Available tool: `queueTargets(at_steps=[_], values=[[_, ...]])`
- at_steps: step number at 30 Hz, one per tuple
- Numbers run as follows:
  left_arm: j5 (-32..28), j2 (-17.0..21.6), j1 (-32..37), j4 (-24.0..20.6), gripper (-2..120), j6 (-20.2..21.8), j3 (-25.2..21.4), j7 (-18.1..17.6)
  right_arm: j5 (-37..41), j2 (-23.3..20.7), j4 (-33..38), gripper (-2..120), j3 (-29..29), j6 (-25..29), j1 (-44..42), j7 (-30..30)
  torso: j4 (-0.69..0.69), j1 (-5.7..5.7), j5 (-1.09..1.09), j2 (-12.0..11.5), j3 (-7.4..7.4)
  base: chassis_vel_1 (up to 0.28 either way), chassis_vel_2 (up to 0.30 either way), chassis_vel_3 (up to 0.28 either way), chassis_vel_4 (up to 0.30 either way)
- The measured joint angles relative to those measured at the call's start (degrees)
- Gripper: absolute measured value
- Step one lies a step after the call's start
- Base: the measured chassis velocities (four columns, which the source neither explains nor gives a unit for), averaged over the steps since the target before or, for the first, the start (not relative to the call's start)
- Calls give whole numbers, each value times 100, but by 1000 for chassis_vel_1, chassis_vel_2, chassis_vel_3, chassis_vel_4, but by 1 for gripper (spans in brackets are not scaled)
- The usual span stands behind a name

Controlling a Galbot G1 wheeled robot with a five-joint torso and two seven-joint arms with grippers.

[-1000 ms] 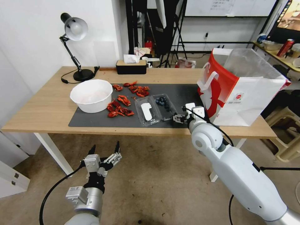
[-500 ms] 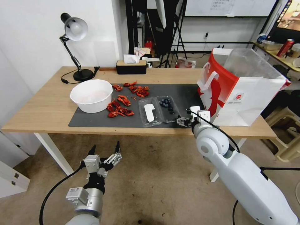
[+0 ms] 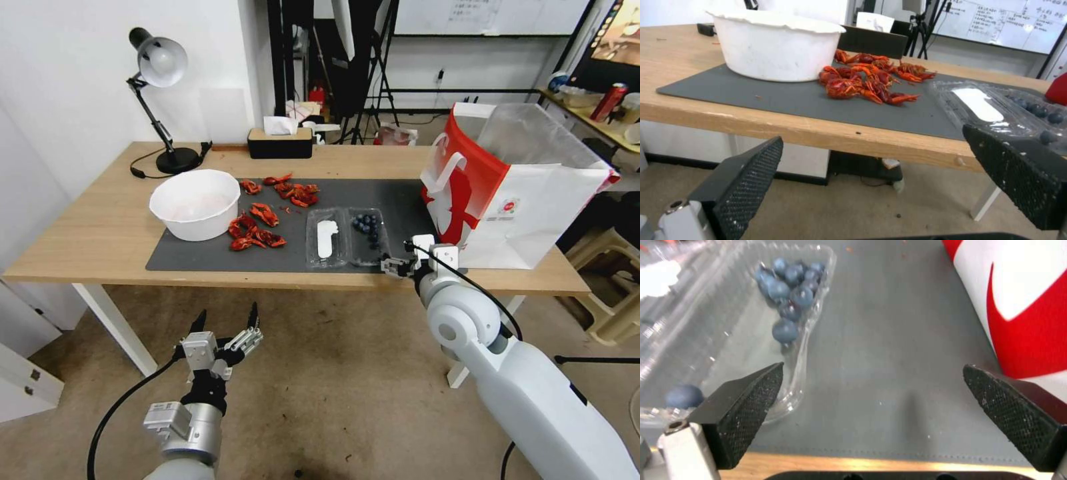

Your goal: Close the takeout container lid, then place the container into the takeout bag.

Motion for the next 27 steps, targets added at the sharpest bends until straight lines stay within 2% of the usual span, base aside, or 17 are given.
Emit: queueTargets(at_steps=[6,9,10,12,13,14,16,17,18,19,21,22,23,24,27], values=[[1,0,4,-1,100,-18,-2,4,-186,84,187,100,298,23,-66,-328,1,0,0,0,0,0,0,0,0],[0,-9,2,-1,100,-39,-5,7,-431,27,516,100,580,476,-363,-809,1,0,0,0,0,0,0,0,0],[0,-9,2,-1,100,-39,-5,7,-431,27,516,100,580,476,-363,-809,1,0,0,0,0,0,0,0,0],[-1,-12,3,-1,100,-53,-4,16,-867,-76,660,100,708,1103,-697,-1278,0,0,-1,0,-1,0,0,0,0],[-1,-12,5,-1,100,-60,-3,21,-1232,-129,692,100,783,1634,-947,-1602,-1,0,0,0,0,0,0,0,0],[-1,-12,5,-1,100,-60,-3,21,-1232,-129,692,100,783,1634,-947,-1602,-1,0,0,0,0,0,0,0,0],[1,-26,13,0,100,-79,-14,35,-1839,-161,662,100,934,2654,-1357,-2144,-3,0,0,0,0,0,0,0,0],[5,-53,33,0,100,-107,-29,38,-2053,-159,605,100,1042,3181,-1567,-2444,3,0,1,0,0,0,0,0,0],[5,-53,33,0,100,-107,-29,38,-2053,-159,605,100,1042,3181,-1567,-2444,3,0,1,0,0,0,0,0,0],[7,-57,34,0,100,-121,-30,42,-2190,-153,575,100,1163,3566,-1761,-2640,3,0,2,0,0,0,0,0,0],[7,-58,31,0,100,-127,-28,43,-2242,-148,566,100,1220,3693,-1835,-2704,3,0,2,0,0,0,0,0,0],[3,-52,16,0,100,-129,8,55,-2533,-90,515,100,1643,4378,-2298,-3052,0,0,-1,-1,0,0,0,0,0],[-4,-47,9,0,100,-129,27,60,-2630,-53,484,100,1809,4646,-2490,-3190,0,0,0,-1,-1,0,0,0,0],[-4,-47,9,0,100,-129,27,60,-2630,-53,484,100,1809,4646,-2490,-3190,0,0,0,-1,-1,0,0,0,0],[-32,-18,-10,-7,100,-119,92,71,-2766,156,416,100,2411,5454,-3327,-3698,-1,0,1,-1,0,0,0,0,0]])
